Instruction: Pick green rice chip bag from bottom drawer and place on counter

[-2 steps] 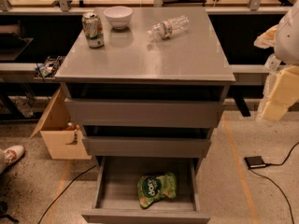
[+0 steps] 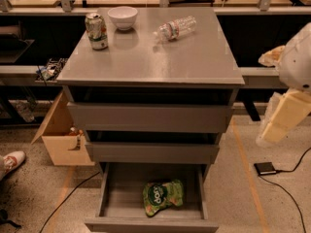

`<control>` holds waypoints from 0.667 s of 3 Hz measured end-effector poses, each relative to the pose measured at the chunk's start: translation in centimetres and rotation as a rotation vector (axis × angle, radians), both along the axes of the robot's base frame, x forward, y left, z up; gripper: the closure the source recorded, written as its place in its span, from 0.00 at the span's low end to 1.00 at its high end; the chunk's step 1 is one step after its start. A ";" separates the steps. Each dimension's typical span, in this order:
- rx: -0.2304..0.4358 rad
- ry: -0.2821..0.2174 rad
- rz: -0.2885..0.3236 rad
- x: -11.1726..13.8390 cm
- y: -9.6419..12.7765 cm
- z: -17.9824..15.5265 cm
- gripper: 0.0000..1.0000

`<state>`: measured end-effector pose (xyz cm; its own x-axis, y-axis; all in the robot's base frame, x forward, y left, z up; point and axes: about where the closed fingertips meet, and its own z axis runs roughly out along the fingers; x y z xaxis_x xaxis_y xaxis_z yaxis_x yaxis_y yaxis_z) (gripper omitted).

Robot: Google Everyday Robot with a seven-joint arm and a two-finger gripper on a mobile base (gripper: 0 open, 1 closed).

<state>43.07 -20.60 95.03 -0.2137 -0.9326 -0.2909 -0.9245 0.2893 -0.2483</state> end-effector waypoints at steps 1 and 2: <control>0.086 0.026 -0.015 -0.9 1.0 -5.0 0.00; 0.160 0.098 -0.040 -2.3 2.2 -11.9 0.00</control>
Offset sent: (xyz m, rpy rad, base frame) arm -0.0320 0.0390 -0.2072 0.2751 0.2072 -0.0767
